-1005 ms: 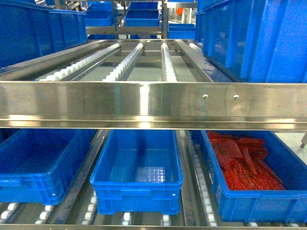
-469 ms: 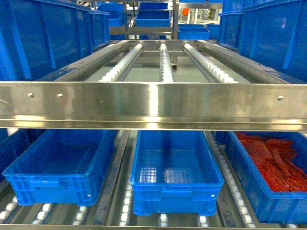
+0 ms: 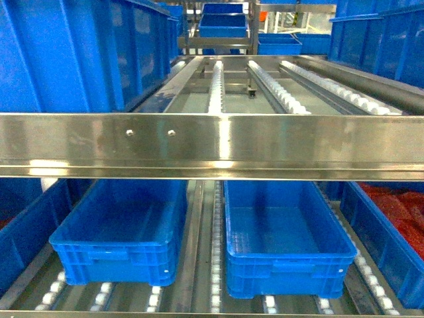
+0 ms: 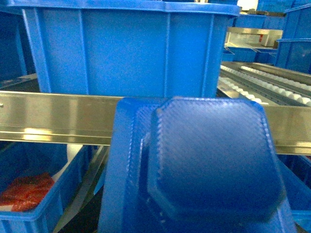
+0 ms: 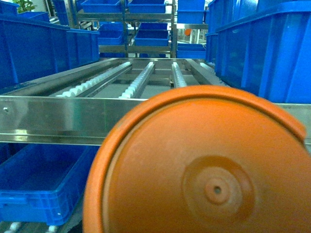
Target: Sort blue parts and orange caps into right shelf containers
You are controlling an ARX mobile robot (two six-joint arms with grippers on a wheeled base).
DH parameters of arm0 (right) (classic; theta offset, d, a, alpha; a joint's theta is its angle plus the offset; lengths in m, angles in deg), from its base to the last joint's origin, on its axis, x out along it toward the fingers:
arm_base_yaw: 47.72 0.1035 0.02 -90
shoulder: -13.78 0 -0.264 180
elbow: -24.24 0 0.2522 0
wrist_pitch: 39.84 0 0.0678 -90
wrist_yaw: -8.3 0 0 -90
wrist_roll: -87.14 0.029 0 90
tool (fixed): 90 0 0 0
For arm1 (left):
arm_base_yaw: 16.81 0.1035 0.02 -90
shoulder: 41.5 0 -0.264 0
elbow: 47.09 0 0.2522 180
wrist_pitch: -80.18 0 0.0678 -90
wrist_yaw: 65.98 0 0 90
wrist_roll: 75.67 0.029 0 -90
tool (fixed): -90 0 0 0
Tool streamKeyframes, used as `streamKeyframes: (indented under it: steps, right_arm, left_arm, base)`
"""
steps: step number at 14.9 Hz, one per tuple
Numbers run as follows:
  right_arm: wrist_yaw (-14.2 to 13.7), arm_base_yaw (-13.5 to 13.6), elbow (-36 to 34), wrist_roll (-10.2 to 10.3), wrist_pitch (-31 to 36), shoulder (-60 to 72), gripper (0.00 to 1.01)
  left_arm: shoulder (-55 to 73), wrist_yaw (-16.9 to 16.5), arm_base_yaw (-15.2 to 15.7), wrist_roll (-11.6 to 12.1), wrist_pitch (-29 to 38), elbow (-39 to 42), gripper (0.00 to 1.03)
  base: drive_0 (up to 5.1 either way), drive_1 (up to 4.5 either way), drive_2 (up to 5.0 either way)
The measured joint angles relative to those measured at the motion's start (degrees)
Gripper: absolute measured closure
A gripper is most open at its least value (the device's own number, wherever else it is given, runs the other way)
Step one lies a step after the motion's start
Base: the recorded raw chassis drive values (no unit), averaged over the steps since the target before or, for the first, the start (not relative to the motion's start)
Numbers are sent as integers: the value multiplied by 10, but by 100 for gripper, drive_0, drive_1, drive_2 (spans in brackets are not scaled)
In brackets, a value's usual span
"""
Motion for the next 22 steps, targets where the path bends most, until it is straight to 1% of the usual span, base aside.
streamKeyframes:
  steps: [2, 3, 22]
  right_arm:
    - [0, 0, 0, 0, -1, 0, 56]
    - [2, 0, 0, 0, 1, 0, 56]
    - [0, 0, 0, 0, 0, 0, 56]
  left_arm:
    - [0, 0, 0, 0, 0, 0, 61]
    - [0, 4, 0, 0, -1, 0, 61]
    - [0, 0, 0, 0, 0, 0, 61]
  base:
    - [-495, 250, 250]
    - [0, 0, 0]
    - [0, 0, 0]
